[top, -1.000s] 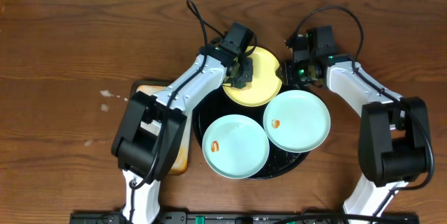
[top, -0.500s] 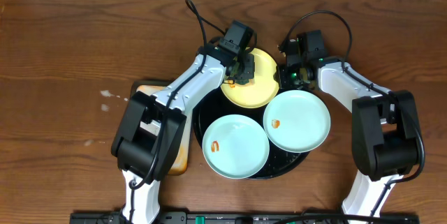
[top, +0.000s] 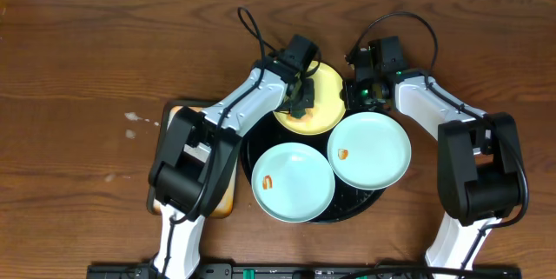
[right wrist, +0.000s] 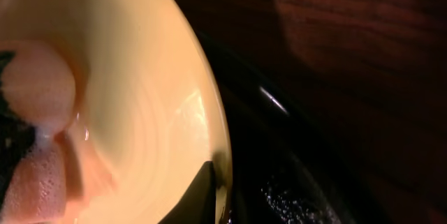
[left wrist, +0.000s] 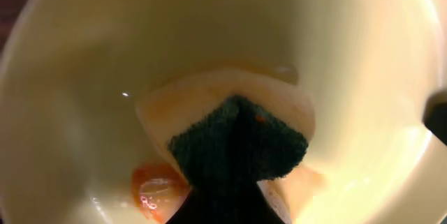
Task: Clean dirty plates on tray and stack at the side
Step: 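Wipe the yellow plate with the sponge while right gripper holds it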
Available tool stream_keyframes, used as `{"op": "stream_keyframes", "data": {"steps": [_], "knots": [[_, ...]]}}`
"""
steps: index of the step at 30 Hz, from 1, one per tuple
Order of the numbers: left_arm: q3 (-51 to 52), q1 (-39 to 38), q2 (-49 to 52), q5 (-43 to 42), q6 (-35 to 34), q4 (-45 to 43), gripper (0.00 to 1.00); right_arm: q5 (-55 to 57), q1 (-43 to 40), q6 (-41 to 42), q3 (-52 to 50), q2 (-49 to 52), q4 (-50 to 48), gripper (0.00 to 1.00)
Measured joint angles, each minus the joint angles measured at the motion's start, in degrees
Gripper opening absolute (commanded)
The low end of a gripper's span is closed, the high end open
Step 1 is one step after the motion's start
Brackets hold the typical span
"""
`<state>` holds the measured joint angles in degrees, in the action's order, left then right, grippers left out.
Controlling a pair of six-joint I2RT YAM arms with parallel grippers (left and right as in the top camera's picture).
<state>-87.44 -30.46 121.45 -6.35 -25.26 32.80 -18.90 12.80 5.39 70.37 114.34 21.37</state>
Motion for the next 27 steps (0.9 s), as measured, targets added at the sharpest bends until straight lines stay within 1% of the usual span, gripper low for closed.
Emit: {"op": "stream_keyframes", "data": {"steps": [2, 7, 16, 21, 27], "knots": [[-0.39, -0.44, 0.39, 1.66, -0.07, 0.33, 0.07, 0.00, 0.04, 0.04, 0.04, 0.00, 0.20, 0.04], [-0.98, -1.33, 0.70, 5.84, -0.02, 1.36, 0.08, -0.02, 0.04, 0.37, 0.17, 0.00, 0.46, 0.02], [-1.33, -1.38, 0.70, 15.85, -0.02, 5.44, 0.07, -0.15, 0.04, 0.85, 0.37, 0.00, 0.66, 0.01], [-2.08, -1.38, 1.05, 18.62, -0.04, 8.50, 0.07, -0.61, 0.37, 1.11, 0.42, 0.00, 1.14, 0.01], [-4.22, -1.38, 1.99, 19.41, -0.04, 11.74, 0.07, -0.66, 0.57, 1.44, 0.44, 0.00, 1.53, 0.01]]}}
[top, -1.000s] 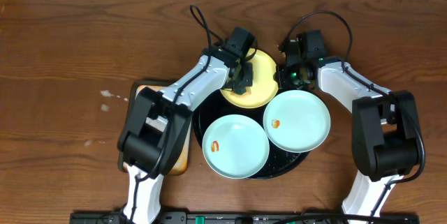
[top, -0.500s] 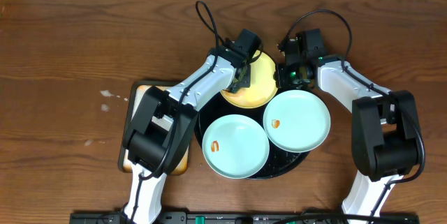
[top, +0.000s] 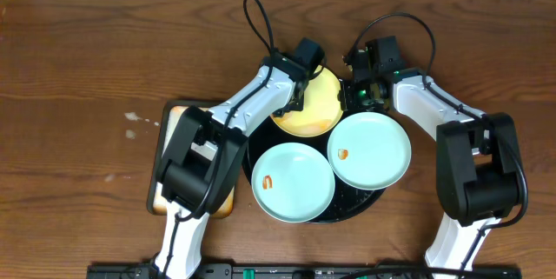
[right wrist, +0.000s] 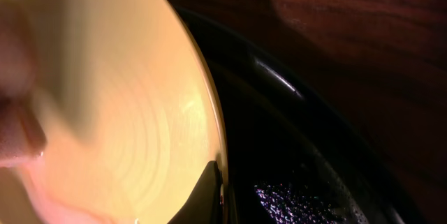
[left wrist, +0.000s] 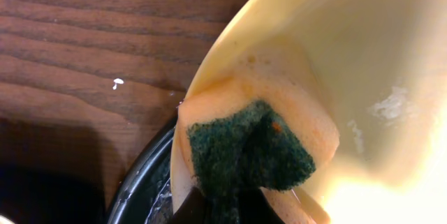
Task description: Clean dirty plates on tray and stack at the side
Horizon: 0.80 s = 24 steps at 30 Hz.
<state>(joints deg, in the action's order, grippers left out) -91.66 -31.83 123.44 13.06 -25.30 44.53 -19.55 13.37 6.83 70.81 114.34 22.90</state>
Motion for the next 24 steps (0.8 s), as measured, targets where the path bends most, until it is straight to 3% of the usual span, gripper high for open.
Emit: {"op": "stream_keyframes", "data": {"steps": [11, 16, 24], "knots": [[-8.35, 0.17, 1.62, 0.68, -2.12, 10.62, 0.08, 1.46, 0.33, 0.39, 0.00, 0.00, 0.44, 0.01], [-8.72, 0.94, 1.14, -1.55, -2.93, 11.23, 0.09, 2.01, 0.33, 0.39, 0.00, 0.00, 0.39, 0.01], [-8.72, 3.85, -7.30, -2.84, -3.26, 18.32, 0.08, 6.62, 0.26, 0.04, 0.15, -1.73, 1.22, 0.01]]}}
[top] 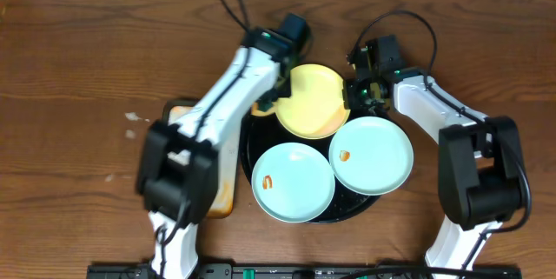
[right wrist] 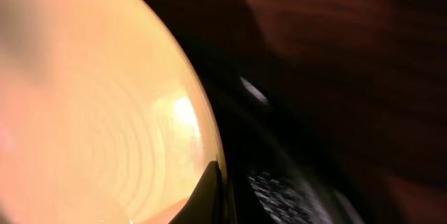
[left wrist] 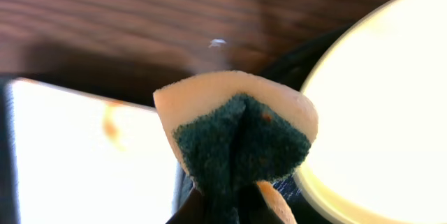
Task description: Clean dirty plates on tray and stack at the side
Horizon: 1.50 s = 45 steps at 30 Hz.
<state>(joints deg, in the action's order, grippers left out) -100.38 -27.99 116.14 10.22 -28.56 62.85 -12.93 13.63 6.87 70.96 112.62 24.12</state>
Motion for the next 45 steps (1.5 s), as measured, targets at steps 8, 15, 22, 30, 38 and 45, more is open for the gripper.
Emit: {"op": "stream_keyframes", "data": {"steps": [8, 15, 22, 30, 38, 45], "knots": [[0.50, 7.82, -10.40, 0.02, -0.11, 9.77, 0.08, 4.83, -0.52, -1.92, 0.00, -7.67, 2.64, 0.01], [13.20, 17.16, -14.05, -3.56, 1.31, 7.15, 0.08, 9.99, 0.28, -4.79, 0.00, -16.98, 7.61, 0.01], [24.24, 24.37, -14.05, -10.80, 7.08, 3.30, 0.07, 25.18, 9.46, -10.29, 0.02, -25.66, 8.81, 0.01], [25.09, 25.38, -14.36, -13.31, 11.21, 3.10, 0.08, 49.44, 22.91, -16.79, 0.04, -26.23, 8.44, 0.01], [25.09, 25.38, -14.99, -13.33, 12.35, 3.15, 0.08, 66.03, 29.92, -19.52, 0.02, -26.23, 6.45, 0.01], [25.09, 25.38, -14.99, -13.35, 12.35, 3.34, 0.08, 72.24, 33.14, -21.57, 0.02, -26.23, 4.81, 0.01]]}}
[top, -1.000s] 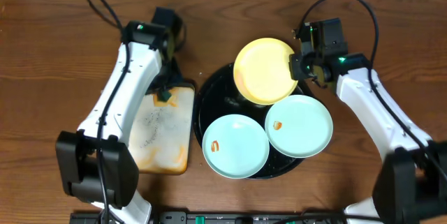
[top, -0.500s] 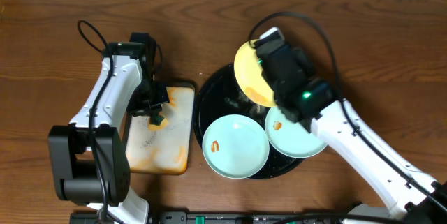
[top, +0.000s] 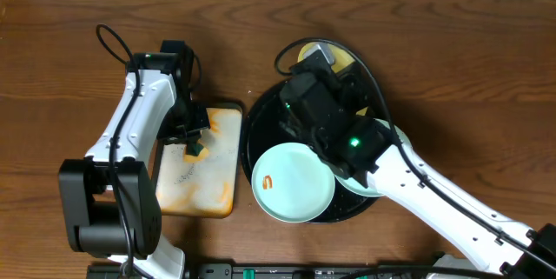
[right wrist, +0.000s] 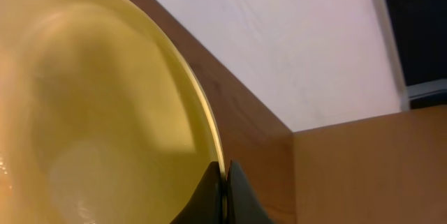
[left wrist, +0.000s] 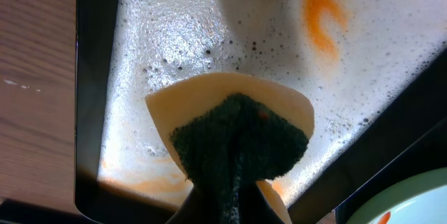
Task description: Clean dirty plates on tray and stack at the side
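My left gripper (top: 193, 142) is shut on a folded orange sponge with a dark green scrub face (left wrist: 234, 133), just above the foamy, orange-smeared rectangular tray (top: 217, 179). Raised high toward the overhead camera, my right gripper (right wrist: 225, 175) is shut on the rim of the yellow plate (right wrist: 105, 112), which stands tilted on edge; only a sliver of that yellow plate (top: 343, 57) shows past the arm. A pale teal plate with an orange smear (top: 293, 182) lies on the round black tray (top: 261, 122). A second teal plate (top: 382, 131) is mostly hidden under the right arm.
The soapy tray's black rim (left wrist: 94, 77) borders bare wood on the left. A corner of the teal plate (left wrist: 401, 199) shows at the left wrist view's lower right. A white wall (right wrist: 279, 35) is behind the table edge.
My left gripper moved with the sponge from the round tray's back left edge to over the soapy tray. My right gripper has lifted the yellow plate off the black tray and tilted it up.
The sponge first pressed on an orange smear inside the yellow plate while my right gripper held its rim. Then the sponge was at the plate's edge, then off it. Now the sponge is over the soapy tray and the yellow plate is held aloft.
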Available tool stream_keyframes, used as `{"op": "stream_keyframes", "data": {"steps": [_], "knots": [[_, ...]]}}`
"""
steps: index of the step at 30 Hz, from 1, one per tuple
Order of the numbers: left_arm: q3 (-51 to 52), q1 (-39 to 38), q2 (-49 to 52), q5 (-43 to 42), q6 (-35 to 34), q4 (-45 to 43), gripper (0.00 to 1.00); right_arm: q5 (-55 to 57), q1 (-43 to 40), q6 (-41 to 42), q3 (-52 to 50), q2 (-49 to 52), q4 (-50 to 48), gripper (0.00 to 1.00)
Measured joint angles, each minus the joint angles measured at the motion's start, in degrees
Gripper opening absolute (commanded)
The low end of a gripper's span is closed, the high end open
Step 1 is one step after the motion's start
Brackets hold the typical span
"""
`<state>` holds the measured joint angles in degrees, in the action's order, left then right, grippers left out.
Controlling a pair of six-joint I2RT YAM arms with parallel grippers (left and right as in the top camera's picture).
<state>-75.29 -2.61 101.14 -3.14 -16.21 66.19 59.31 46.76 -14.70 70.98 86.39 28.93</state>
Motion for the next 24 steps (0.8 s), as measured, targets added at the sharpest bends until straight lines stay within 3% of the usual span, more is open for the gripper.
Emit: {"op": "stream_keyframes", "data": {"steps": [24], "knots": [[0.00, 0.00, 0.00, 0.02, 0.02, 0.00, 0.08, 3.48, 0.83, -1.42, 0.00, 0.00, -0.11, 0.01]]}}
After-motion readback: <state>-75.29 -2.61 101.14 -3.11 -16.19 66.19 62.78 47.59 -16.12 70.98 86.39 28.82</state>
